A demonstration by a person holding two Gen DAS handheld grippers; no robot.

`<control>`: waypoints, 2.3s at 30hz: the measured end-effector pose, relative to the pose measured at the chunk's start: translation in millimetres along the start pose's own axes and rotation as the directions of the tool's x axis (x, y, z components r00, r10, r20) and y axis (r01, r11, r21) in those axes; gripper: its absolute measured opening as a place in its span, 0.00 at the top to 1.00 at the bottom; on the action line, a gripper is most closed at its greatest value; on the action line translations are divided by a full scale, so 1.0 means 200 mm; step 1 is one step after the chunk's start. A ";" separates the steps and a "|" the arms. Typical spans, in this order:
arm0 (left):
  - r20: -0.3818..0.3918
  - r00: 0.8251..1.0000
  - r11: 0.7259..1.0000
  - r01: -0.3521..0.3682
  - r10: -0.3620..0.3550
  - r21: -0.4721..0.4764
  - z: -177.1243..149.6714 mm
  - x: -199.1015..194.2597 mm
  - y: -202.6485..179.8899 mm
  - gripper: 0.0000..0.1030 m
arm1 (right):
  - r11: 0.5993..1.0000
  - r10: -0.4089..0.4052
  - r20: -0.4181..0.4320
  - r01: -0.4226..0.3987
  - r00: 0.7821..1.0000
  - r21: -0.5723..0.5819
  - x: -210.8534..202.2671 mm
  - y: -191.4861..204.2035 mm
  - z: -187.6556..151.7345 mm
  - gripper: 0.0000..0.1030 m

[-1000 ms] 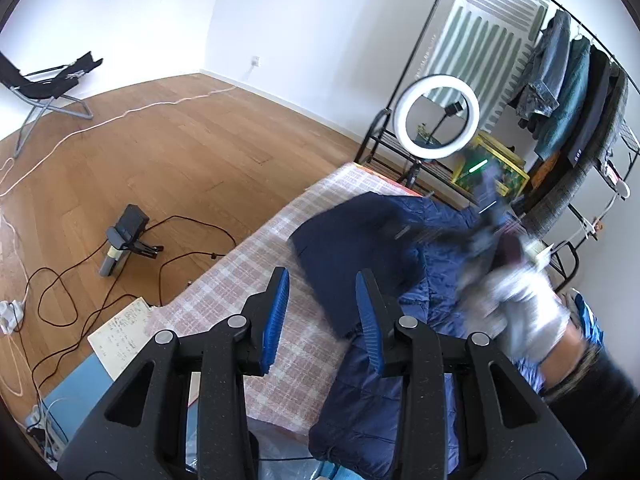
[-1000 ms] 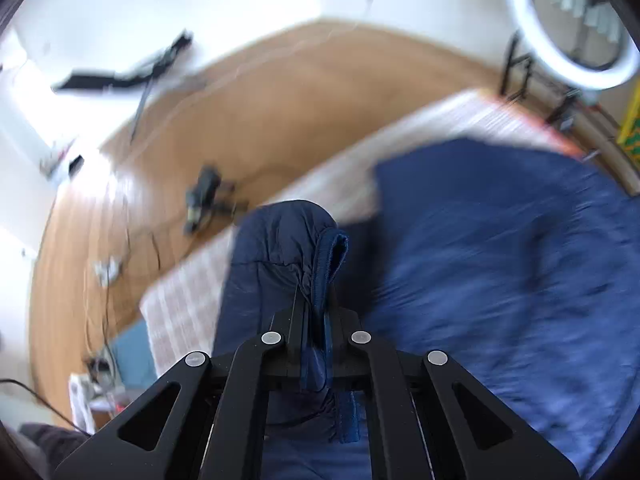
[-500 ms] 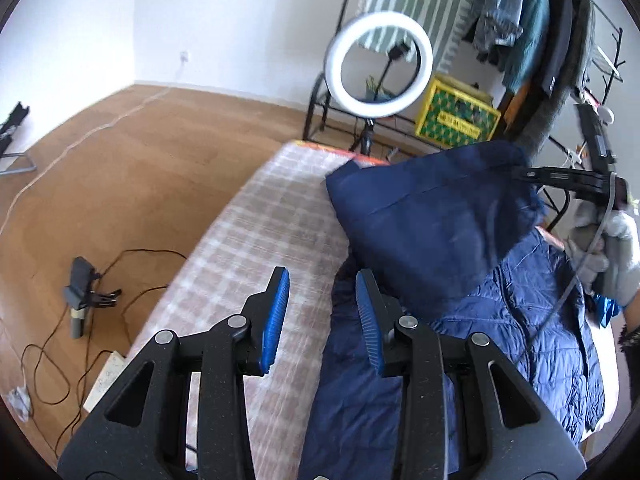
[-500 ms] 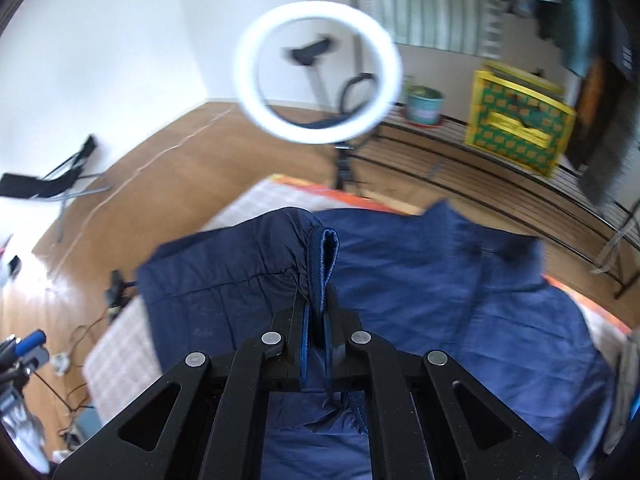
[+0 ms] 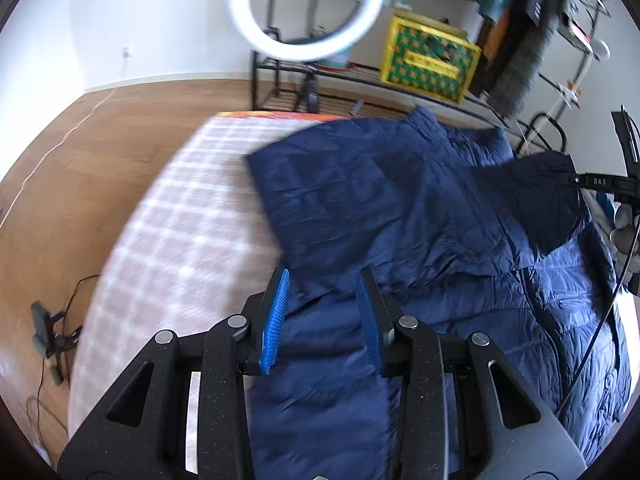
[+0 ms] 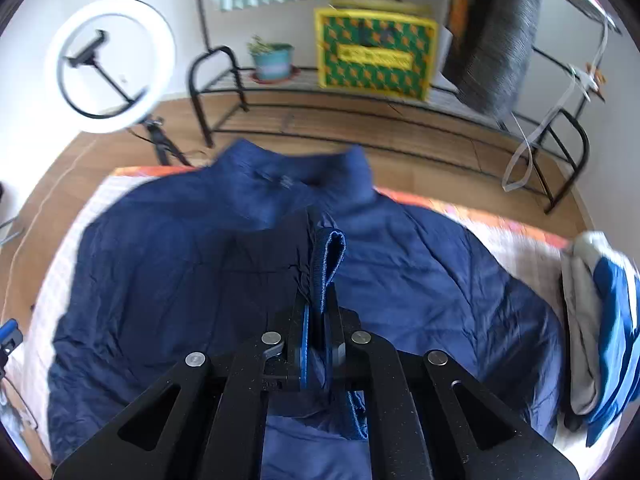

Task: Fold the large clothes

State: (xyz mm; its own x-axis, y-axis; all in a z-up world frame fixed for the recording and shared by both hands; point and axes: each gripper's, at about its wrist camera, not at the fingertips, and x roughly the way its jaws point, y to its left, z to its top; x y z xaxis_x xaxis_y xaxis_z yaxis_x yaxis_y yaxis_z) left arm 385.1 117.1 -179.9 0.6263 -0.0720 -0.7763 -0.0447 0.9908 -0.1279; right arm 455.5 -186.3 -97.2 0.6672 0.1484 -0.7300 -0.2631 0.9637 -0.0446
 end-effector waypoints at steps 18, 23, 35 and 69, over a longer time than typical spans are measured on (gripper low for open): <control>0.014 0.999 0.998 0.031 -0.032 0.052 0.07 0.12 -0.23 0.66 | 0.997 -0.059 -0.141 0.066 0.988 0.045 0.34 -0.22 -0.14 0.89; 0.056 0.998 0.996 0.038 -0.043 0.078 0.08 -0.04 -0.28 0.66 | 0.997 -0.064 -0.127 0.070 0.990 0.038 0.27 -0.20 -0.14 0.80; 0.144 0.975 0.985 0.159 -0.167 0.066 0.01 -0.54 -0.49 0.66 | 0.994 0.006 0.058 -0.013 0.998 0.112 -0.43 -0.40 -0.35 0.65; 0.010 0.942 0.915 0.322 -0.335 0.244 -0.52 -0.70 -1.10 0.66 | 0.680 -0.029 -0.058 0.062 0.998 0.730 -1.21 -1.31 -2.14 0.51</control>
State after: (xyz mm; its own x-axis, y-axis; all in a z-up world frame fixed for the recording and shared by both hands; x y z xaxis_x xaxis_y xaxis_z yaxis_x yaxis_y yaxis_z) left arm 226.7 -103.7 -107.7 0.6128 -0.3982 -0.6826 0.3511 0.9110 -0.2162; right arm 64.9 -569.2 -200.6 0.6330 0.1076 -0.7666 0.3714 0.8267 0.4226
